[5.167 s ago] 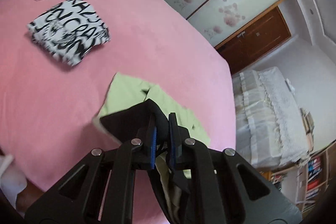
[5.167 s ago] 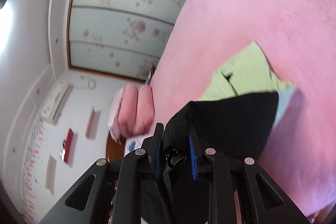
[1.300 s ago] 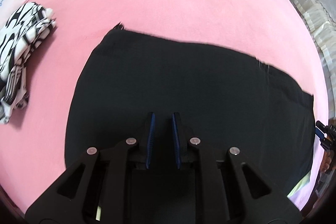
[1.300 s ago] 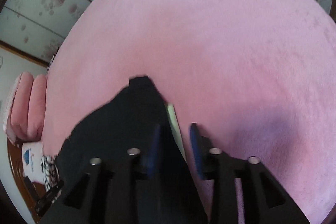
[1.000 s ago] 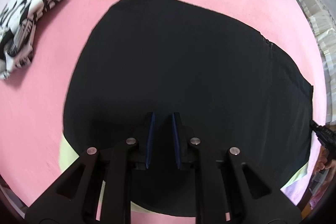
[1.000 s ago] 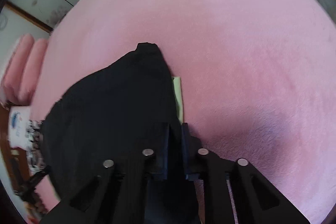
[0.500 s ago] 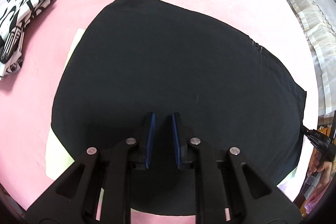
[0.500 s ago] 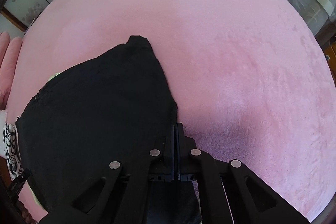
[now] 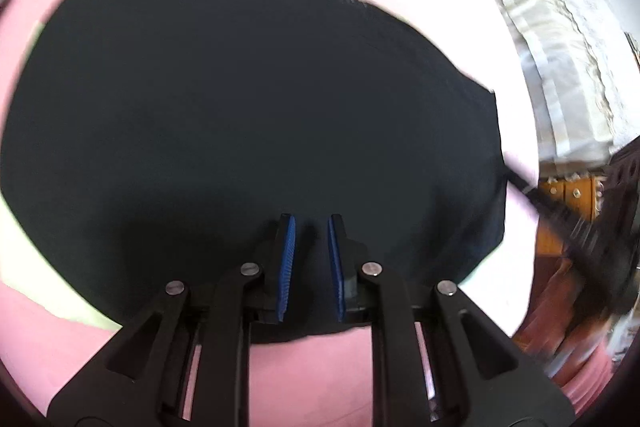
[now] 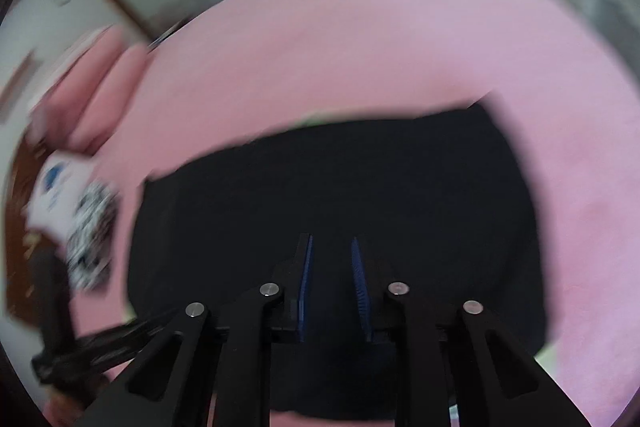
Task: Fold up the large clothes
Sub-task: 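Smooth the black folded bundle with the left tool while the right tool tucks its edge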
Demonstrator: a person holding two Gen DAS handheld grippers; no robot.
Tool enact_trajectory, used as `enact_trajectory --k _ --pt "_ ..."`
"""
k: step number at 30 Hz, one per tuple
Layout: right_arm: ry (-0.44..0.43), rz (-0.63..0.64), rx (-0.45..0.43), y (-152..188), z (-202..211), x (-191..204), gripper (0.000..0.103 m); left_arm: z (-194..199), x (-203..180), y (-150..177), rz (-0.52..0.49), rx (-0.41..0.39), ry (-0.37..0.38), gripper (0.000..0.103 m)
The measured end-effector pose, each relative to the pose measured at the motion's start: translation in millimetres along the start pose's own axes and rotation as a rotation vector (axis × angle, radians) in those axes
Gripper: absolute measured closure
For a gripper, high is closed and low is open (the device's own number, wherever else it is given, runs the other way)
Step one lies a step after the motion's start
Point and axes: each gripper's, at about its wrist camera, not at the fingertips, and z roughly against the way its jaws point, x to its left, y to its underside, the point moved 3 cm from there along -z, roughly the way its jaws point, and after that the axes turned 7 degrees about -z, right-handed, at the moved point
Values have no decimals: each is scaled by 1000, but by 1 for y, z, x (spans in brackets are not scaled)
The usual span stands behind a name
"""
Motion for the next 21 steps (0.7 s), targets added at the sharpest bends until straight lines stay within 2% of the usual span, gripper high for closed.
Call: enact_trajectory --k 3,4,6,8,10,11,13,14,16,18,19,20,21 --pt "1 42 128 46 -39 10 96 -17 -3 10 -38 47 -42 89" --pt "14 25 157 57 -47 8 96 -22 0 12 -64 60 -66 89" --pt "37 -31 174 65 -55 -11 97 -23 7 11 -78 65 -48 89" --pt "63 -54 140 66 -44 -29 97 -24 22 16 -65 60 -34 89" --pt "144 -64 87 58 -25 -60 97 -14 41 13 -47 46 -58 89" --pt "176 -77 62 55 -14 -76 97 -8 50 10 -35 38 -88 89" --pt "294 -128 14 48 10 -120 97 4 83 12 8 28 -206 89" --pt "344 -149 2 47 20 -138 99 9 96 14 43 26 -221 89" --pt "361 -251 -15 45 45 -177 103 17 121 21 136 13 -213 89" --pt "330 -337 -51 46 65 -194 103 26 143 30 205 -2 -258 89" --pt "401 -353 -68 49 74 -197 103 33 157 38 225 -9 -331 89" --pt "536 -350 -81 52 83 -202 103 38 165 43 234 -13 -370 89" --pt "568 -352 -86 57 85 -201 103 41 171 48 244 -19 -378 89"
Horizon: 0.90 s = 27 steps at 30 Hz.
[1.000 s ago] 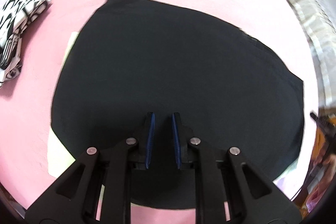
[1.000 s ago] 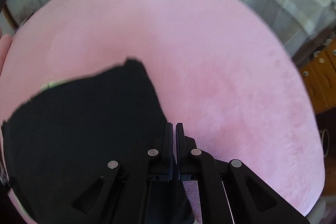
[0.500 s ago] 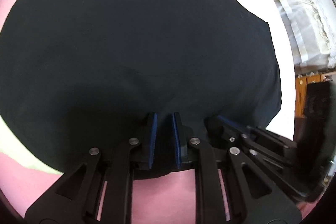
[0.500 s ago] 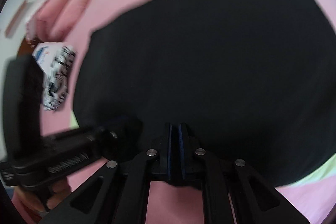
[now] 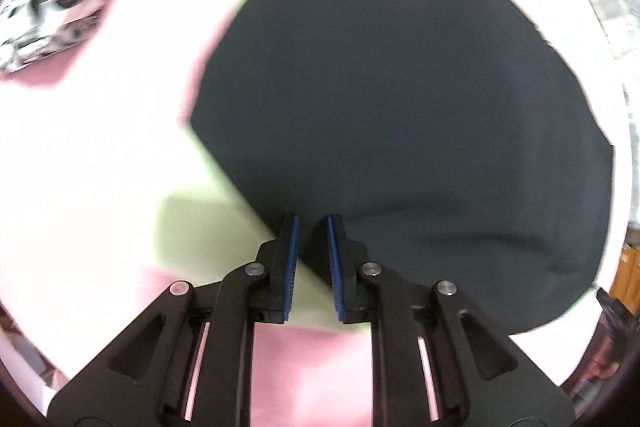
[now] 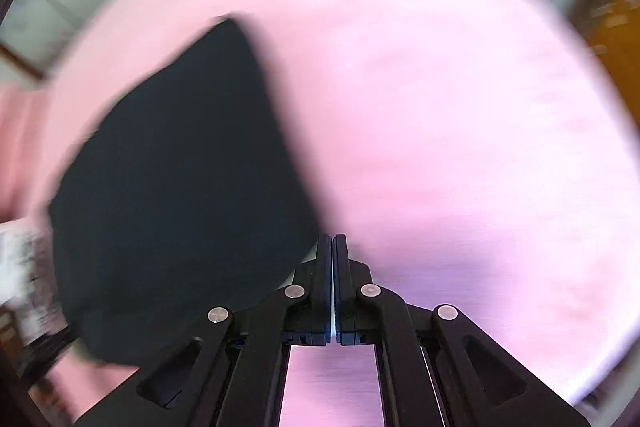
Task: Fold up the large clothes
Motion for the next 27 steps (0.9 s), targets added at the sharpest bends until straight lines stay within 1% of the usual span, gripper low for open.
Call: enact_trajectory --k 1,3,4,5,7,9,11,12,13,14,15,17,18,19,20,21,22,23,24,25,26,27 --pt "-6 -14 1 2 2 -4 103 0 11 5 25 0 -5 89" --pt "-51 -43 22 8 5 -3 103 1 25 11 35 13 -90 89" --pt "-77 -30 34 6 9 -4 103 1 29 14 28 13 -88 89" --pt "-93 -1 41 9 10 3 103 3 31 16 27 12 -88 89" --pt "-108 98 34 16 16 25 103 7 33 19 30 9 -106 89" --pt "-147 192 18 23 24 49 103 13 25 14 3 -27 -113 89" --pt "-195 248 25 29 30 68 103 19 -1 -6 -37 -114 -92 89" --pt "-216 275 33 33 32 78 103 24 -4 -21 -50 -150 -63 89" --pt "-232 298 40 37 33 86 103 25 -4 -36 -50 -168 -34 89" --pt "-245 317 45 35 33 80 103 25 -6 -47 -48 -181 -7 89" --pt "-256 338 49 36 34 85 103 25 -4 -68 -39 -206 35 89" --pt "-268 359 52 39 34 92 103 14 -21 -100 -34 -226 73 88" --pt "-278 366 56 42 34 95 103 10 -19 -120 -39 -226 94 88" --pt "-285 371 63 41 32 86 103 6 -11 -136 -45 -219 108 87" --pt "-291 376 68 42 32 87 103 2 -13 -155 -46 -212 122 86" --pt "-295 381 71 44 32 87 103 -1 -12 -166 -49 -204 129 76" --pt "-295 384 72 42 34 90 103 -8 -10 -182 -61 -190 137 57" --pt "-297 386 75 43 33 89 103 -13 -9 -189 -70 -183 137 50" --pt "-295 389 82 40 29 92 103 -19 -8 -199 -84 -172 135 48" --pt "-290 389 87 34 31 97 103 -27 -7 -209 -100 -149 139 48" --pt "-288 389 94 26 33 116 103 -34 -6 -215 -107 -131 136 48" --pt "-283 388 102 25 30 117 103 -43 -5 -222 -111 -113 124 48"
